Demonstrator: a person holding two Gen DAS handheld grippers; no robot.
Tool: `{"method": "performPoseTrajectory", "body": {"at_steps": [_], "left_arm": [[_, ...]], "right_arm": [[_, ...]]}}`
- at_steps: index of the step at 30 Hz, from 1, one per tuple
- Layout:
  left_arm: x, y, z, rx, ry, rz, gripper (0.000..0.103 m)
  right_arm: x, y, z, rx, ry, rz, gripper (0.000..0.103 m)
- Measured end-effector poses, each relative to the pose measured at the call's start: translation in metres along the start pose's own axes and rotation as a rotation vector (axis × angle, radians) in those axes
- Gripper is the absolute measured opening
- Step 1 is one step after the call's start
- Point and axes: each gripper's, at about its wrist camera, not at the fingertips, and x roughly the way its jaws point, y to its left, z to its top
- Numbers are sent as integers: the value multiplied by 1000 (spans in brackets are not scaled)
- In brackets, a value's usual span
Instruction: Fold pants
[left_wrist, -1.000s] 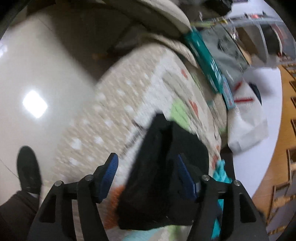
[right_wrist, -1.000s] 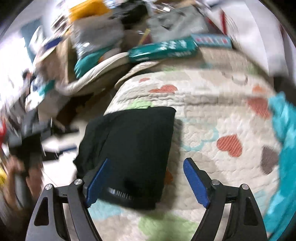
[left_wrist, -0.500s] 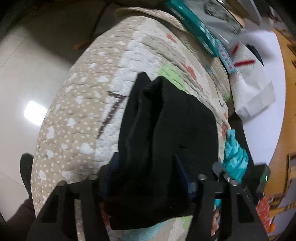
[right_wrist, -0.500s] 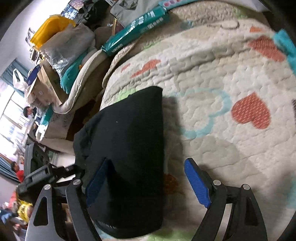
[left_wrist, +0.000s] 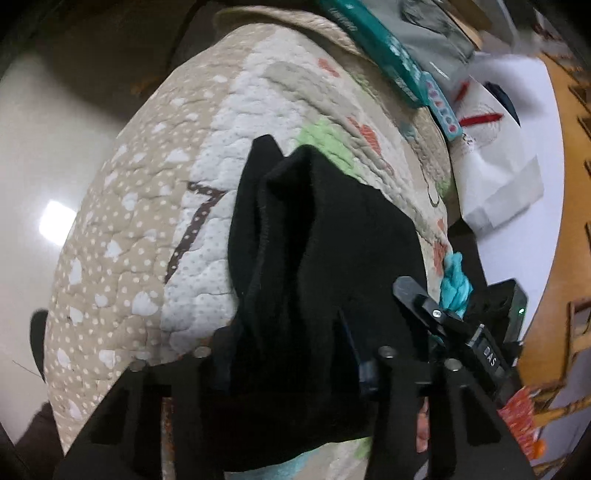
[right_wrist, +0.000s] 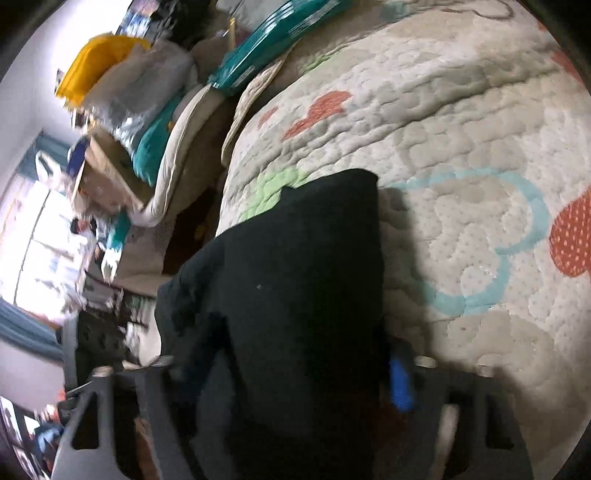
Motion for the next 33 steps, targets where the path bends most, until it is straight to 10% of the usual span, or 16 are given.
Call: {"method": "performPoseTrajectory", "body": {"at_steps": [4,18,25,33], "left_arm": [[-4,-10,2,21,-20,-4,39],[14,-37,75,22,-111,-2,39],[30,-13,84,-70,-61,66,57],[25,11,82,-198,-26,-39,66]], "right_arm": [[-13,17,5,-41,-17,-2,40],[-18,45,73,-179,-98,-102,36],[9,4,75,-119,-85,-252,74],[-22,-12,67,-49,-147,-224,80]]}}
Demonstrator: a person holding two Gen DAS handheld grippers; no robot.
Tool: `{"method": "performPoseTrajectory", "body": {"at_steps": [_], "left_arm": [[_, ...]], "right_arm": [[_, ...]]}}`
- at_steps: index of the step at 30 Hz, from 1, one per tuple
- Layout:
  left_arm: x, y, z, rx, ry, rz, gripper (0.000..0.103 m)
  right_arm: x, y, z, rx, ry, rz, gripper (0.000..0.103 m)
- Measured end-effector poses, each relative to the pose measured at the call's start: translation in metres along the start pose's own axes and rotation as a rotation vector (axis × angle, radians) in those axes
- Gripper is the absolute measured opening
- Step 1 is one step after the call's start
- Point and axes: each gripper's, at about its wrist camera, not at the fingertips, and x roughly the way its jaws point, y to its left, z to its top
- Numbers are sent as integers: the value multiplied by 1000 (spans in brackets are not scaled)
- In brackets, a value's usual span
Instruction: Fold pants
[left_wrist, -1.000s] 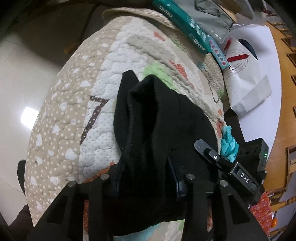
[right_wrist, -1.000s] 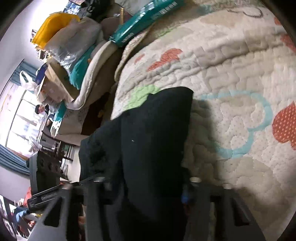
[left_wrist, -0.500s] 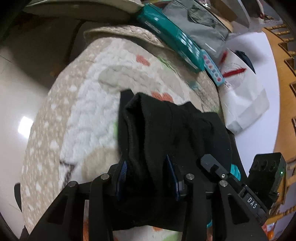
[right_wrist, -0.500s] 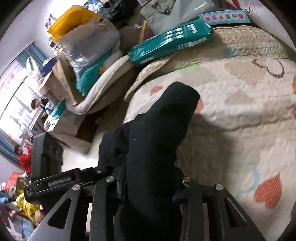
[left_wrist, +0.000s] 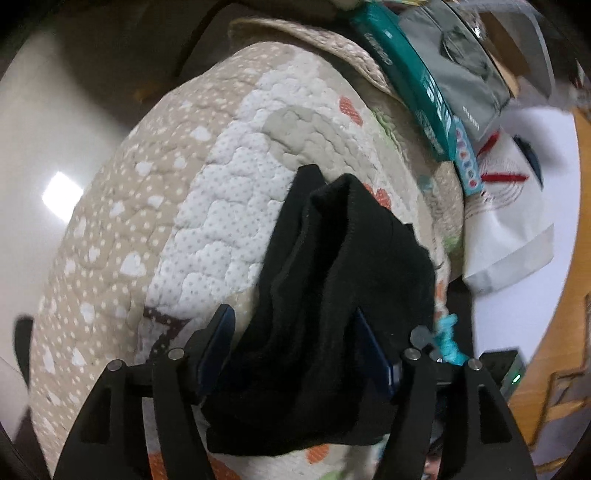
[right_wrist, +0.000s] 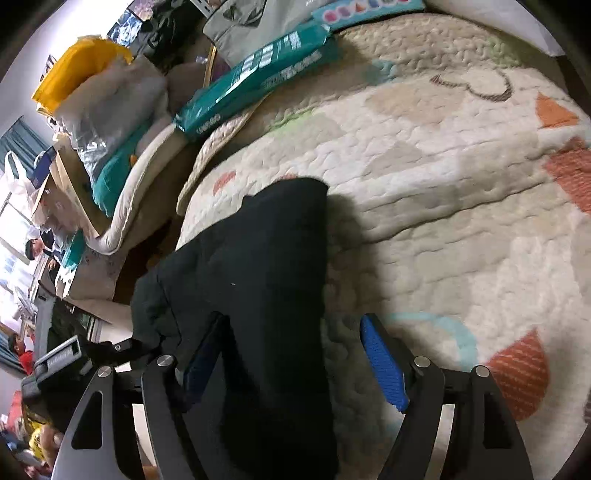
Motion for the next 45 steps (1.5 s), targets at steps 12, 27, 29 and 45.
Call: {"method": "performPoseTrajectory", "body": {"at_steps": [12,27,29,45], "left_arm": [[-46,17,-18,-35,-55,-64,66],[-88,11,-130,344,-334,302,67],[-98,16,-146,358,-385,358,67],[-142,40,-210,360,-564,637,67]], "right_arm": [[-68,-15,-42,-94,-33,-117,81],[-138,-29,-103,-72,-112,-99,82],[-142,-28,-107,-56,-121,-79,82],[-159,6,-150,-118,-154,-17,84]]}}
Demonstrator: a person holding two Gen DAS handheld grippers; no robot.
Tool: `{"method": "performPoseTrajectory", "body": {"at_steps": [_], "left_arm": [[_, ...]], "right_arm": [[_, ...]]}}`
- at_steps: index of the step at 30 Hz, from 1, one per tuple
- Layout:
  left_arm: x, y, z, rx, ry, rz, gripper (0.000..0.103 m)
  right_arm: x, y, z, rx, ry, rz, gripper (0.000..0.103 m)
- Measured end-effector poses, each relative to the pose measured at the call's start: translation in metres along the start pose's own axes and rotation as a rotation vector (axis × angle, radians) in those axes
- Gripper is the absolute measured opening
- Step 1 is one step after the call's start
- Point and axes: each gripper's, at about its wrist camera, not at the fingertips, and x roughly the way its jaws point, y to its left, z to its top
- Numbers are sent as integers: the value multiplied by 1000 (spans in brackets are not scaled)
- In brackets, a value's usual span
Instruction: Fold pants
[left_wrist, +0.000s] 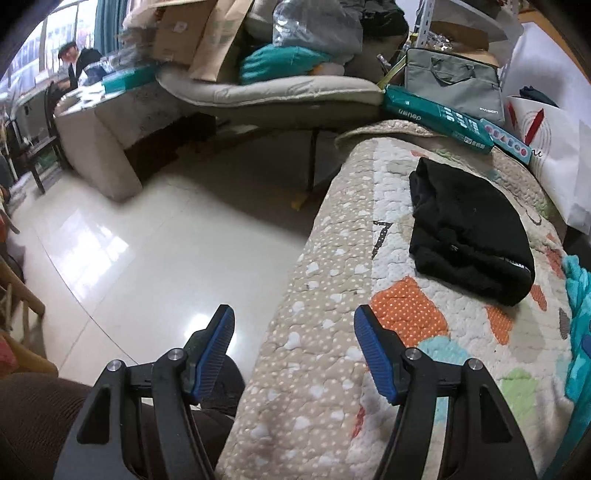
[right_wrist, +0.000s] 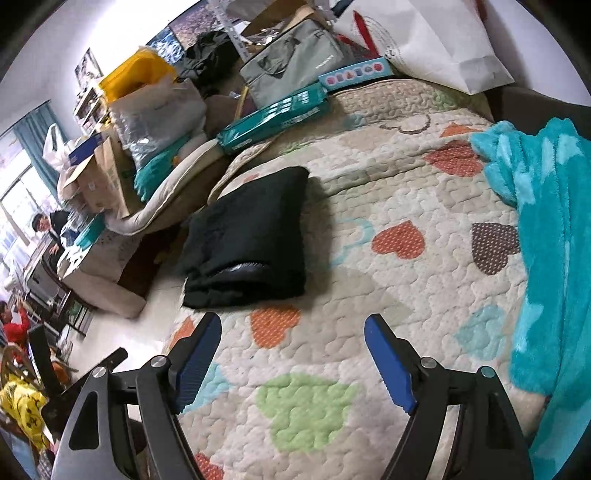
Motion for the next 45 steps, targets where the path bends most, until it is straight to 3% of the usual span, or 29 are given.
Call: {"method": "performPoseTrajectory", "body": {"at_steps": [16,20,22,24,25,26,28,31,32,33,36,38,45], "left_arm": [[-21,-9,-16,56,-45,30,70],[-34,-11,-10,49,-78,69,70],[-55,-13,-4,29,-137,77,70],[-84,-17,2,8,-237,71,83],[-103,-20,5,4,-310,72,96],[-114,-22,7,2,-356,74,103],[-150,-30,11,-10,-489,65,103],[-181,-39,12,-5,-623,49,103],[-184,-43,12,0,-633,62,103],[-186,-49,14,15,-625,71,103],[-173,-62,17,71,-503,18,103],[-161,-70,13,107,-448,32,103],[-133,-91,-10,202,-310,30,103]], "right_arm": [[-3,59,-42,-298,-5,-43,86],[-5,61,-44,-312,-12,-41,86],[-6,59,-43,-303,-20,-37,86],[-9,59,-42,-288,-41,-40,86],[-11,58,-41,-280,-52,-38,86],[-13,58,-40,-275,-63,-35,86],[-18,58,-38,-267,-81,-36,86],[-24,57,-35,-246,-103,-31,87],[-25,56,-34,-237,-106,-28,87],[-25,55,-34,-229,-104,-24,87],[-24,54,-33,-222,-97,-22,87],[-23,54,-34,-229,-92,-29,87],[-19,60,-39,-265,-80,-54,87]]}}
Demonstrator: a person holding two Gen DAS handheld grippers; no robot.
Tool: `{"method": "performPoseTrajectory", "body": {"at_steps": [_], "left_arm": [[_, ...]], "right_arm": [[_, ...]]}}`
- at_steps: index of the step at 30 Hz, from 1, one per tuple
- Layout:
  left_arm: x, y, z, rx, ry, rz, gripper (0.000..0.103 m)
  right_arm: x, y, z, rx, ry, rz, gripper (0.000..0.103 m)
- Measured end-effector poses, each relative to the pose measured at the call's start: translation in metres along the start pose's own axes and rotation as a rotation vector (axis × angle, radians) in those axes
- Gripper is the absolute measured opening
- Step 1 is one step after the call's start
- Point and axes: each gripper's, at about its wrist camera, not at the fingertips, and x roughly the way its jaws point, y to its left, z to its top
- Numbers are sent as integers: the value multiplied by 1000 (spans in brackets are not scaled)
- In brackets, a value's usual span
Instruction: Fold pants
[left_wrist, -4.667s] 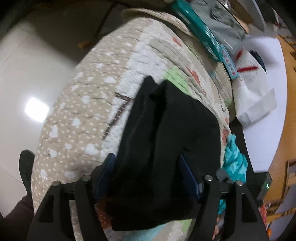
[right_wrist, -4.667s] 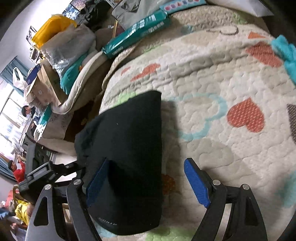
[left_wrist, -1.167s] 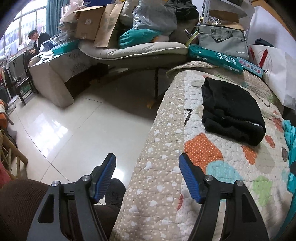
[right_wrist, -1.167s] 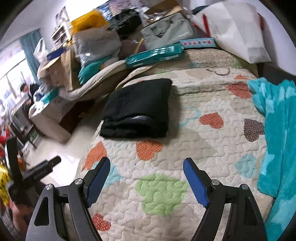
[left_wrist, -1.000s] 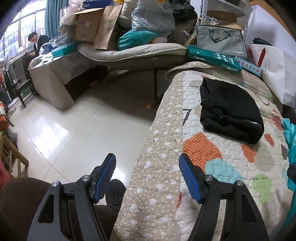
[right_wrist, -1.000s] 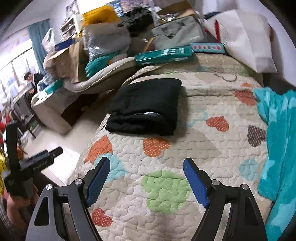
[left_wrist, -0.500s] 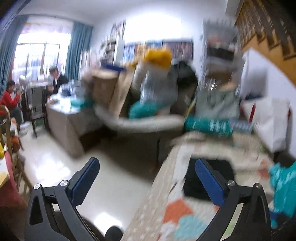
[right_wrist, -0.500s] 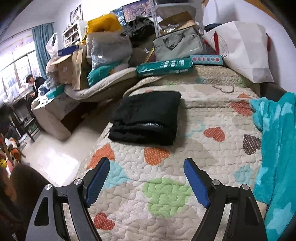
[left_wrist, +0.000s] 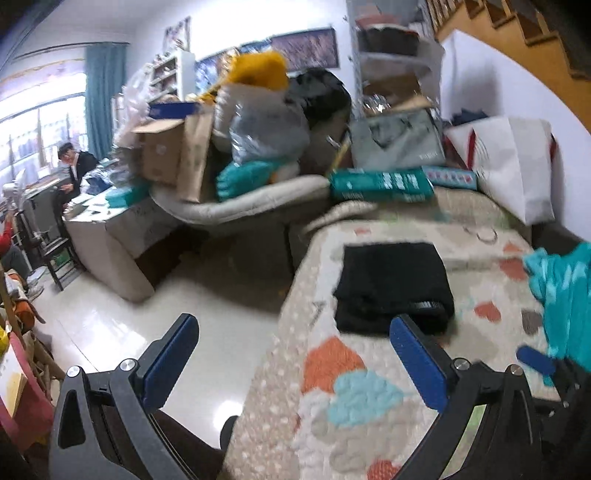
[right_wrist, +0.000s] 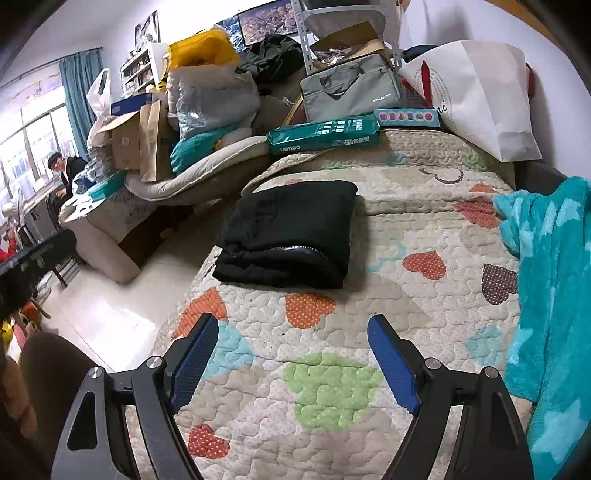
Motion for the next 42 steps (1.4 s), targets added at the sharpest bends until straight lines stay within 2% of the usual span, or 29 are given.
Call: {"method": "performPoseTrajectory", "body": {"at_steps": [11,26,35,39,42], "left_arm": [[12,-16,-19,19,113,-51,103],[12,-19,-25,24,158,-60,103],[-19,-17,-24,38,151,-39,103],[-43,-15,-20,50,124,9,103],[-51,-18,-19,15,133,-2,103]], "right_arm": [[7,-3,-5,11,31,-23,88],[7,-1,-6,8,34,-38,88],[-5,-11,1,101,27,-40,88],[-15,-20,9,163,18,-23,88],[-28,-27,11,193,1,1,89]]}}
